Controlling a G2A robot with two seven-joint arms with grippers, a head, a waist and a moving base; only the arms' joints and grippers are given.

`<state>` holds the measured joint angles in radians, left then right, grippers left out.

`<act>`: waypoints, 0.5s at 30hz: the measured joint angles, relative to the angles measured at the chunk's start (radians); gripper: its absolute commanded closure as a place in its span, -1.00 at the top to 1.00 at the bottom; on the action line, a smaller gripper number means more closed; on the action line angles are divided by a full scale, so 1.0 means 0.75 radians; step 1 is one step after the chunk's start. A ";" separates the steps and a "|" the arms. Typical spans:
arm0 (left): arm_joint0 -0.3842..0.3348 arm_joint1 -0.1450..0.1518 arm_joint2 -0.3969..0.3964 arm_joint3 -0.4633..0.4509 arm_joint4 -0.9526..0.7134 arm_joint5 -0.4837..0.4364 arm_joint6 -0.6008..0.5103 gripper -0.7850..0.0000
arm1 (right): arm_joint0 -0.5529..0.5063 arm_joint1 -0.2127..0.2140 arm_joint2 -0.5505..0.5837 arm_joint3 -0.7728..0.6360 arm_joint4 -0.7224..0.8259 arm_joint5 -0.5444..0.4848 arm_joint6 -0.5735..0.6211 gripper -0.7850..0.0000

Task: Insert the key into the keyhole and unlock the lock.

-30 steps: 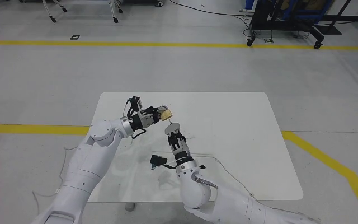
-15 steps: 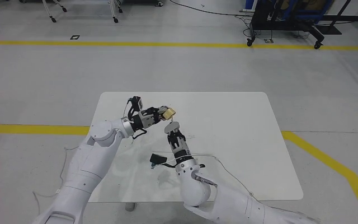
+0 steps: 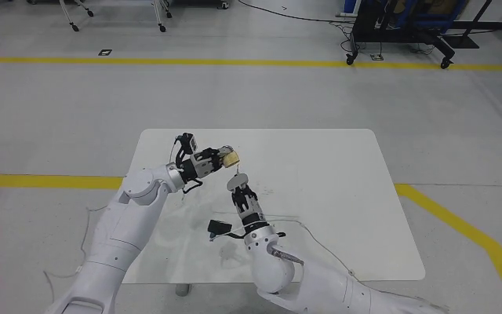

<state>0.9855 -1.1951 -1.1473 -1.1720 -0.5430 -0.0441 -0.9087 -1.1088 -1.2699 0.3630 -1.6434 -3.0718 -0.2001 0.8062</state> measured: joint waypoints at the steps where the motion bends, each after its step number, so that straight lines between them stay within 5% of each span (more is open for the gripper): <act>1: 0.001 0.000 0.000 -0.003 0.006 -0.001 -0.001 -1.00 | 0.002 0.002 -0.003 -0.002 0.000 0.005 -0.008 -1.00; 15: 0.013 0.003 -0.005 -0.023 0.029 -0.017 -0.011 -1.00 | 0.006 0.005 -0.001 0.001 0.000 0.027 -0.061 -1.00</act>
<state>0.9950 -1.1932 -1.1512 -1.1893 -0.5213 -0.0571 -0.9173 -1.1041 -1.2658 0.3623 -1.6427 -3.0718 -0.1800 0.7605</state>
